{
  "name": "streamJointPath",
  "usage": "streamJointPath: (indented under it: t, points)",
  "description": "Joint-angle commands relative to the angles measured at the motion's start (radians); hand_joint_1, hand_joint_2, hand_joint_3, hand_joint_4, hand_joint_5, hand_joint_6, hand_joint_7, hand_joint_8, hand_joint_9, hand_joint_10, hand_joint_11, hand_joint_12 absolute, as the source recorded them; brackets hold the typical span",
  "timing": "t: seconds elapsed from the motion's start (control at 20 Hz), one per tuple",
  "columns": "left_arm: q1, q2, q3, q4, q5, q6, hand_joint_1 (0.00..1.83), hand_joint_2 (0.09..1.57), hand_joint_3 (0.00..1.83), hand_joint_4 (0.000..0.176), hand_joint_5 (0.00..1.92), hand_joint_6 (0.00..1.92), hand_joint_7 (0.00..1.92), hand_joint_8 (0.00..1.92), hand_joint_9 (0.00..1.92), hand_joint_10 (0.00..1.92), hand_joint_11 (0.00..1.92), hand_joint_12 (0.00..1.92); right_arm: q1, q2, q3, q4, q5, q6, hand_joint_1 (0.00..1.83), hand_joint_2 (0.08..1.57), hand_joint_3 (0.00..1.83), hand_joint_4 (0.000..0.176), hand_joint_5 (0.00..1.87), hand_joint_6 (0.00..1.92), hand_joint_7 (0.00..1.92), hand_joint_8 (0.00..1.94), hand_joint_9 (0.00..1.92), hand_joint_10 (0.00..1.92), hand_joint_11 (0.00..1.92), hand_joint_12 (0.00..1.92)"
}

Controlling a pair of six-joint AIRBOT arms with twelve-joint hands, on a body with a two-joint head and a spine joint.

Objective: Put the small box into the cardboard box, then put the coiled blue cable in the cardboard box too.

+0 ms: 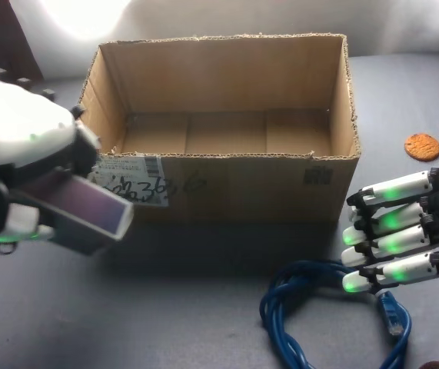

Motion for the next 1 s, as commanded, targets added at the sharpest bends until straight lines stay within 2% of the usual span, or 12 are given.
streamJointPath:
  t: [0.0,0.1,0.15,0.2,0.25,0.3,0.35,0.45,0.65,0.8,0.9,0.95]
  points:
    - [-0.011,0.026,-0.004,0.013,-0.026,0.027,1.33,1.24,0.0,0.0,0.67,1.22,0.75,1.42,0.69,1.55,0.54,1.19,0.002,0.01,-0.002,0.059,0.067,0.003,0.38,1.21,0.01,0.0,0.43,0.0,0.48,0.01,0.49,0.01,0.03,1.04]
    - [-0.004,0.057,-0.011,-0.02,-0.058,0.056,1.33,1.24,0.0,0.0,0.68,1.21,0.74,1.43,0.69,1.56,0.53,1.27,0.002,0.01,-0.002,0.059,0.067,0.002,0.33,1.22,0.01,0.0,0.41,0.0,0.45,0.0,0.45,0.0,0.01,1.04]
    - [0.006,0.072,-0.012,-0.022,-0.065,0.056,1.19,1.26,0.0,0.0,0.66,1.31,0.76,1.48,0.64,1.27,0.47,1.33,0.002,0.01,-0.002,0.059,0.067,0.002,0.37,1.21,0.0,0.0,0.44,0.01,0.46,0.0,0.45,0.0,0.0,1.06]
    - [0.018,0.083,-0.007,-0.022,-0.061,0.056,1.31,1.24,0.0,0.0,0.69,1.24,0.79,1.38,0.67,1.5,0.47,1.35,0.002,0.01,-0.002,0.059,0.068,0.002,0.4,1.2,0.0,0.0,0.43,0.01,0.45,0.0,0.43,0.0,0.0,1.06]
    - [0.029,0.088,0.004,-0.02,-0.047,0.056,1.33,1.23,0.0,0.0,0.72,1.2,0.78,1.37,0.68,1.53,0.5,1.35,0.002,0.01,-0.002,0.059,0.07,0.002,0.37,1.22,0.01,0.0,0.42,0.0,0.44,0.0,0.43,0.0,0.0,1.02]
    - [0.039,0.089,0.021,-0.012,-0.03,0.056,1.34,1.22,0.0,0.0,0.74,1.17,0.79,1.37,0.68,1.53,0.51,1.35,0.002,0.01,-0.002,0.059,0.071,0.002,0.33,1.23,0.01,0.0,0.41,0.0,0.43,0.0,0.42,0.0,0.0,0.99]
    - [0.048,0.088,0.044,-0.003,-0.006,0.056,1.35,1.21,0.0,0.0,0.78,1.13,0.81,1.33,0.7,1.52,0.52,1.36,0.002,0.01,-0.002,0.059,0.073,0.002,0.43,1.22,0.0,0.0,0.43,0.01,0.44,0.0,0.41,0.0,0.0,0.98]
    - [0.054,0.078,0.101,0.017,0.035,0.056,1.35,1.19,0.0,0.0,0.83,1.05,0.83,1.29,0.71,1.5,0.51,1.37,0.002,0.011,-0.002,0.059,0.078,0.002,0.46,1.21,0.0,0.0,0.46,0.01,0.46,0.01,0.42,0.01,0.0,1.01]
    - [0.058,0.054,0.219,0.046,0.138,0.051,1.35,1.19,0.0,0.0,0.85,1.08,0.84,1.25,0.73,1.48,0.49,1.4,0.002,0.011,-0.002,0.059,0.081,0.001,0.48,1.19,0.0,0.0,0.47,0.02,0.46,0.01,0.42,0.01,0.0,1.01]
    - [0.057,0.045,0.241,0.258,0.178,-0.152,1.35,1.18,0.0,0.0,0.82,1.1,0.86,1.22,0.74,1.47,0.49,1.38,0.003,0.011,-0.002,0.059,0.082,0.0,0.45,1.2,0.0,0.0,0.47,0.01,0.46,0.0,0.42,0.01,0.0,1.02]
    - [0.035,0.034,0.257,0.302,0.209,-0.174,1.35,1.18,0.0,0.0,0.85,1.08,0.87,1.2,0.74,1.46,0.49,1.36,0.003,0.011,-0.002,0.059,0.082,-0.001,0.44,1.2,0.0,0.0,0.47,0.01,0.45,0.0,0.41,0.0,0.0,1.01]
    - [0.03,0.03,0.263,0.405,0.211,-0.279,1.35,1.19,0.0,0.0,0.82,1.12,0.84,1.24,0.71,1.49,0.48,1.36,0.003,0.011,-0.002,0.059,0.082,-0.001,0.47,1.19,0.0,0.0,0.46,0.0,0.46,0.0,0.43,0.01,0.0,1.08]
